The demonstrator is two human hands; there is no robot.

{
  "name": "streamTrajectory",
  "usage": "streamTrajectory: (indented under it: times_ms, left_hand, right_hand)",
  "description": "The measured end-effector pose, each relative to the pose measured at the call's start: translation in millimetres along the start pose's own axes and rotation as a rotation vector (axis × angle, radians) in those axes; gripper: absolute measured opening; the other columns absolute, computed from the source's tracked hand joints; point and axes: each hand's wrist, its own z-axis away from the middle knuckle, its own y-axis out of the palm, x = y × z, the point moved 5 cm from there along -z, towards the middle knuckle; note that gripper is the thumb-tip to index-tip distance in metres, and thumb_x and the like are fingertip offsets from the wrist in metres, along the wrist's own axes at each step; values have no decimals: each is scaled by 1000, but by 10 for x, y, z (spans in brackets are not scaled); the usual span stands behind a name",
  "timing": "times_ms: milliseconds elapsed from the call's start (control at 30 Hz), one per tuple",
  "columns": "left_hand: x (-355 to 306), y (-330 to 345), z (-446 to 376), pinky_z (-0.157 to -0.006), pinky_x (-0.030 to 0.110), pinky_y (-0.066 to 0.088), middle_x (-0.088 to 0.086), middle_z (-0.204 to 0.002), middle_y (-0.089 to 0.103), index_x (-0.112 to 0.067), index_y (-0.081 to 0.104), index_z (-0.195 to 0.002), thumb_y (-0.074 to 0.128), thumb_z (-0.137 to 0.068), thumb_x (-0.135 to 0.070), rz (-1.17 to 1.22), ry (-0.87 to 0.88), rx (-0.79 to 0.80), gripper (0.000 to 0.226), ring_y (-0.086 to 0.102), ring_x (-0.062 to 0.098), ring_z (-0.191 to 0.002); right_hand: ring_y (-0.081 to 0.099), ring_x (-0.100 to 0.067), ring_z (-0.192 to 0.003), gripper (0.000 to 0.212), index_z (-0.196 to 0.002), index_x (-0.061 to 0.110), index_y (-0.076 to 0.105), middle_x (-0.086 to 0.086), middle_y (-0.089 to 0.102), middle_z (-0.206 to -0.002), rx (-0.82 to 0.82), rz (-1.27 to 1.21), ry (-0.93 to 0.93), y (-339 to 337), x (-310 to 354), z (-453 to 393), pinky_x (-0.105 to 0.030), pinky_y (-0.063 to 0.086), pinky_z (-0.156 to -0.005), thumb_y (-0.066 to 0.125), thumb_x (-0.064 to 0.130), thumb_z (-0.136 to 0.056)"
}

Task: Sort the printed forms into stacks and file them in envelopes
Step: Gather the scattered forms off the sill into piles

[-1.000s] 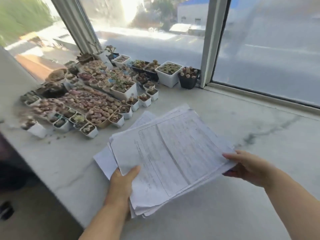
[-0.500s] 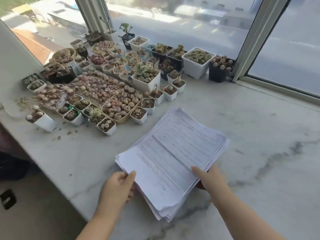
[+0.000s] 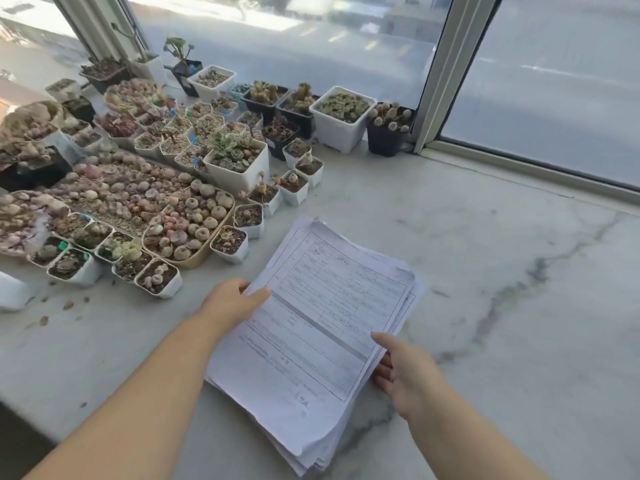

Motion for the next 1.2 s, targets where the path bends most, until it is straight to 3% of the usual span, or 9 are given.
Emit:
streamTrajectory:
  times_ms: [133, 267, 333, 467, 600, 767, 867, 967, 1200]
  left_hand:
    - [-62, 197, 96, -80, 29, 49, 1, -97, 67, -19, 67, -102, 66, -83, -47, -39, -91, 161, 34, 64, 19, -87]
    - [-162, 379, 445, -79, 31, 54, 2, -105, 70, -18, 65, -106, 73, -77, -29, 108, 7, 195, 32, 67, 17, -90]
    - [-241, 554, 701, -79, 33, 56, 2, -103, 71, -18, 61, -110, 73, -69, -18, 255, 11, 250, 43, 69, 16, -88]
    - [-571, 841, 1154, -69, 19, 53, -12, -92, 73, -29, 59, -104, 69, -80, -2, 361, 151, 118, 37, 69, 5, -85]
    - [-967, 802, 1451, -75, 25, 55, -17, -98, 71, -33, 60, -105, 72, -82, -8, 508, 314, -71, 37, 67, 2, -89]
    - [-1245, 737, 1570, -71, 21, 50, -13, -96, 73, -25, 69, -99, 80, -72, -18, 659, 380, -143, 30, 67, 1, -88]
    - [-1279, 797, 1440, -64, 11, 51, -9, -96, 74, -17, 69, -100, 81, -65, -11, 658, 412, -82, 37, 67, 4, -91]
    - [-1273, 899, 1238, -67, 18, 55, 3, -102, 74, -8, 68, -107, 92, -53, -15, 672, 445, 14, 59, 68, 16, -96]
    - [-1223, 1030, 1012, -69, 16, 54, -1, -106, 72, -24, 72, -104, 90, -46, -32, 662, 596, 105, 61, 67, 12, -98]
  right_hand:
    - [68, -28, -91, 15, -101, 9, 66, -10, 73, -96, -35, 54, -31, -45, -70, -21, -42, 55, -88, 67, 12, -87]
    - [72, -10, -75, 21, -97, 22, 64, 9, 75, -80, 3, 45, -122, -294, -177, 17, -25, 54, -60, 64, 3, -87]
    - [73, -17, -77, 28, -105, 20, 63, 2, 76, -87, 82, -39, -59, -395, -173, 89, -28, 56, -57, 60, -3, -89]
    - [74, -23, -77, 29, -105, 11, 66, -5, 77, -88, 126, -27, -191, -792, 107, 211, -33, 59, -60, 57, -10, -86]
    - [71, -25, -97, 43, -114, 13, 67, -6, 74, -105, 206, 6, -500, -1143, 681, 476, -37, 59, -76, 77, 8, -73]
    - [67, -12, -101, 44, -109, 37, 66, 7, 72, -107, 154, 169, -777, -1379, 1063, 821, -40, 55, -87, 74, 24, -68]
    - [65, -10, -105, 52, -117, 35, 64, 8, 70, -110, 148, 232, -814, -1456, 1040, 790, -44, 53, -92, 75, 26, -67]
    - [64, -12, -110, 55, -121, 28, 63, 6, 70, -115, 196, 226, -803, -1525, 967, 666, -41, 53, -93, 77, 28, -68]
    - [67, -5, -99, 25, -96, 42, 71, 12, 72, -103, 50, 205, -875, -1473, 592, 519, -38, 55, -91, 72, 19, -86]
